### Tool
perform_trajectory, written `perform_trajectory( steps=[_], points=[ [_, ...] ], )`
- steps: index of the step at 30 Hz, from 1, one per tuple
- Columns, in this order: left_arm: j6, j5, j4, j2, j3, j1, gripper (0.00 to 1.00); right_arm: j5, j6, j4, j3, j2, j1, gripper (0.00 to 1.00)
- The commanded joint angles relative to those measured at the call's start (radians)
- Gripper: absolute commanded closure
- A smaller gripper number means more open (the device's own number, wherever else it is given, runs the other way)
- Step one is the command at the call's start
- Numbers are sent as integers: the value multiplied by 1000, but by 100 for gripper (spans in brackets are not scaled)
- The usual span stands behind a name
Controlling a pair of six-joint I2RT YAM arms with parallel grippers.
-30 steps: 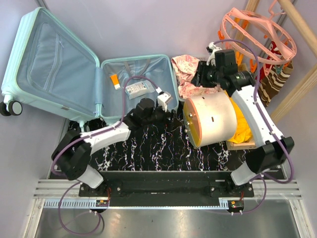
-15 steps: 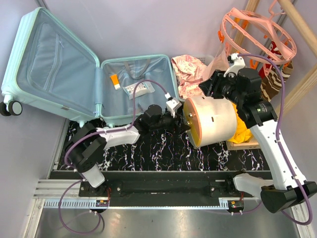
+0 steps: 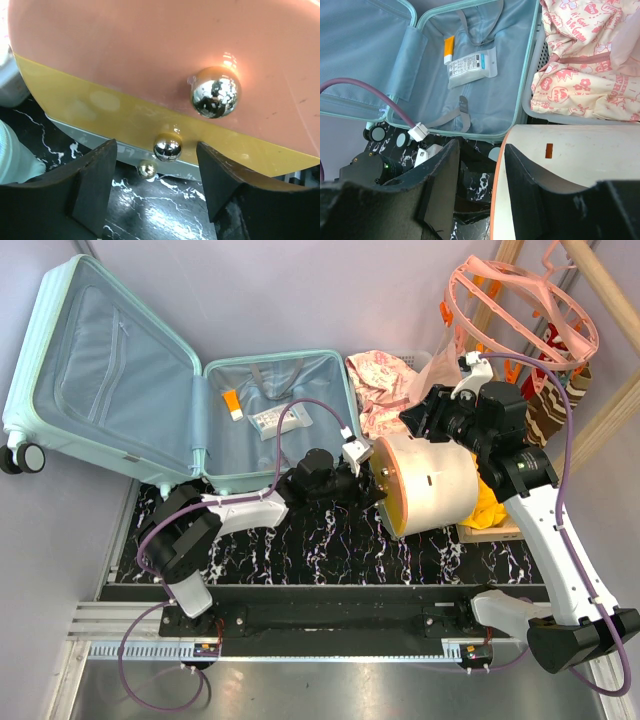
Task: Open, take out, and arrange the luggage
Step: Open the drawer in the storage box.
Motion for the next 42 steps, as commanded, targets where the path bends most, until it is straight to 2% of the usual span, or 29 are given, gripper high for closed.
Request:
perform_trajectory(
  steps=[1, 7, 14, 18, 19, 21, 22, 24, 27, 33, 42],
  points=[
    [59, -7, 29, 10, 57, -6, 34, -15, -5, 46, -1, -26, 2, 50],
    [80, 11, -8, 18, 67, -6, 42, -20, -5, 47, -7, -17, 2, 50],
    [88, 31, 1, 22, 62, -6, 45, -23, -3, 50, -13, -18, 2, 50],
    [94, 31, 9, 21, 68, -7, 52, -15, -2, 50, -16, -26, 2, 50],
    [94, 33, 10, 21, 70, -7, 59, -14, -2, 52, -18, -29, 2, 50],
    [90, 34, 16, 21, 67, -9, 65, -9, -5, 52, -21, -31, 2, 50],
    [87, 35, 30, 19, 62, -9, 74, -6, -3, 52, -22, -34, 2, 50],
    [76, 33, 36, 18, 57, -7, 87, -6, -6, 52, -25, -31, 2, 50],
    [65, 31, 44, 5, 44, -9, 99, -8, -6, 50, -33, -26, 2, 50],
    [48, 2, 84, -60, -25, -9, 100, -8, -8, 50, -45, -8, 2, 50],
    [67, -18, 44, -139, -76, -9, 100, 14, -11, 52, -67, 29, 2, 50]
  ],
)
